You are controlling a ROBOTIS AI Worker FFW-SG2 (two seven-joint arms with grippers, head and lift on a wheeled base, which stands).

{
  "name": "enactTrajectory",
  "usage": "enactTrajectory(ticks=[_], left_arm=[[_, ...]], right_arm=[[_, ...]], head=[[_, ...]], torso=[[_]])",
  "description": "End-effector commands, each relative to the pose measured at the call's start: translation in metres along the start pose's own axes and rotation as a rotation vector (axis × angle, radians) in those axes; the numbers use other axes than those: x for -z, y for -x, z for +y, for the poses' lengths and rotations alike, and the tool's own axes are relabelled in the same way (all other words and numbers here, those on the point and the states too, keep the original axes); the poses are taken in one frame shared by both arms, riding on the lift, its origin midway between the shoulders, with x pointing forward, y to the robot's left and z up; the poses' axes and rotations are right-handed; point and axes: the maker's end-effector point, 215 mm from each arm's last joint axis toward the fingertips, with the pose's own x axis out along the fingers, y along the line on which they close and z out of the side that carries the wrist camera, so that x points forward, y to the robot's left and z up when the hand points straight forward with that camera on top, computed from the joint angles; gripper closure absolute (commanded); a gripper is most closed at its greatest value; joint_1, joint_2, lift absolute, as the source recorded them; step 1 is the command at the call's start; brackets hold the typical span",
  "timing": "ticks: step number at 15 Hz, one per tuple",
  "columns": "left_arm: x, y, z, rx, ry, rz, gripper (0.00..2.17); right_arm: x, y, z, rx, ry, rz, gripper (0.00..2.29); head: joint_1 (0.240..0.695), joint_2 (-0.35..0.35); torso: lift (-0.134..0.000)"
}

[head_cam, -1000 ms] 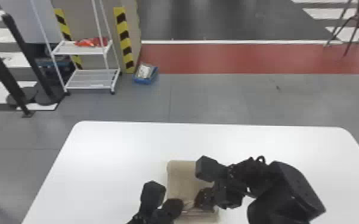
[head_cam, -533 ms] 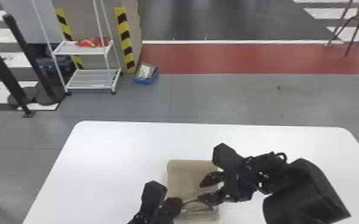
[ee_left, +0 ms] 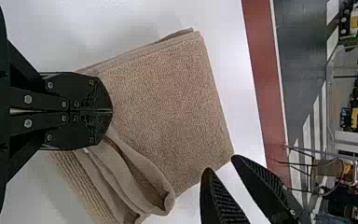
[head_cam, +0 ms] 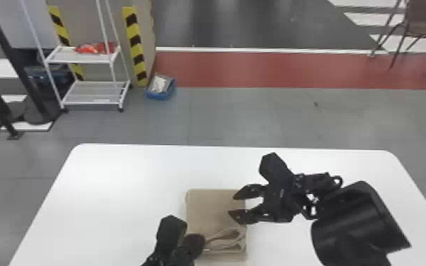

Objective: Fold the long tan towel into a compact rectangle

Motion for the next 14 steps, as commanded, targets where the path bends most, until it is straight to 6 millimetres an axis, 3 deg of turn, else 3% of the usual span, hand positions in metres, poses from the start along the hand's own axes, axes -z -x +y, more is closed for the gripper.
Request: enactTrajectory(ticks=[1,8,14], left_arm=[[0.000,0.000,-0.001,0.000,-0.002,0.000,1.87],[0.000,0.000,-0.001,0.002,-0.007,-0.003,1.87],[-0.003,0.000,-0.003,0.005,-0.004,-0.009,1.87]], right_arm=[[0.008,-0.007,-0.004,-0.017,-0.023,0.013,1.52],[0.014,-0.020,-0.027,0.053,-0.028,-0.027,1.54],[0.041,-0.033,-0.038,0.063,-0.041,-0.007,1.54]], head=[[0.695,-0.022],[0.695,-0.032],[0.695,-0.041]], torso=[[0.000],[0.000],[0.000]])
